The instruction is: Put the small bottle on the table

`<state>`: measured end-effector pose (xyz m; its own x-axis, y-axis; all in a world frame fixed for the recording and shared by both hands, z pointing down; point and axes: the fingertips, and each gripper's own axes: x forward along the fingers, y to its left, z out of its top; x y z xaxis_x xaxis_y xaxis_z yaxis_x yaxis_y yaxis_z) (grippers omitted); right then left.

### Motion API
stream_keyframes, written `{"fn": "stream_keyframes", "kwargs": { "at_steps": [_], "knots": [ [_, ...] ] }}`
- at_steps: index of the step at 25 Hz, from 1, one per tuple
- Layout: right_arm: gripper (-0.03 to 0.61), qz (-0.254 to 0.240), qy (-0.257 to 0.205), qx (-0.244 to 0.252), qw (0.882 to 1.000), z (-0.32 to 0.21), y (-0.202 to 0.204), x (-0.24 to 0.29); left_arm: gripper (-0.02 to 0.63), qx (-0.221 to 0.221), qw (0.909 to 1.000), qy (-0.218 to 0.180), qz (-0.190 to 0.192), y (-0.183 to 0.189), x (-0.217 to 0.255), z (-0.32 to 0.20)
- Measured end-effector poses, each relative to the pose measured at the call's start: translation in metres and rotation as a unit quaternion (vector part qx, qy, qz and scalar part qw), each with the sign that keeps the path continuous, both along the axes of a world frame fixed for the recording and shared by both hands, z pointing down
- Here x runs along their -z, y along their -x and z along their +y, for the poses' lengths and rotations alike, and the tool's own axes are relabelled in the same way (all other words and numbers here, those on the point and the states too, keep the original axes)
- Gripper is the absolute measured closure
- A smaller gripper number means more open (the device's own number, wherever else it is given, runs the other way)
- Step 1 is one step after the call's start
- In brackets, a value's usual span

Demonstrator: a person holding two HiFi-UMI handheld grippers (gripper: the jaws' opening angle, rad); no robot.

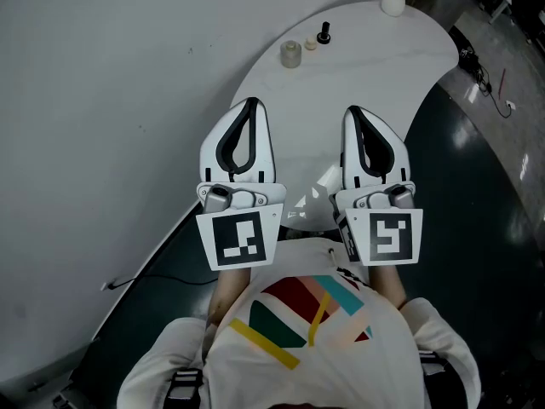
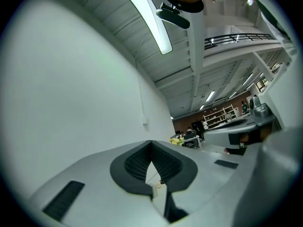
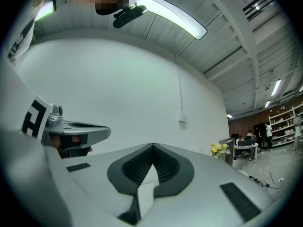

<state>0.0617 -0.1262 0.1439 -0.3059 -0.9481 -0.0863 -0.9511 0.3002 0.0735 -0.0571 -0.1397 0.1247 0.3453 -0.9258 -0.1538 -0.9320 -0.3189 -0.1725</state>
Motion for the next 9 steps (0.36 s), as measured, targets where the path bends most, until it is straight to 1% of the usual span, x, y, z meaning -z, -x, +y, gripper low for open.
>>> {"fn": "stream_keyframes", "kwargs": {
  "at_steps": [9],
  "knots": [
    [0.567,0.004,0.008,0.009,1.0,-0.0002,-0.0005,-0.0061,0.597,0.001,1.0,0.001,0.001,-0.0063,-0.0015,-0.0006]
  ]
}}
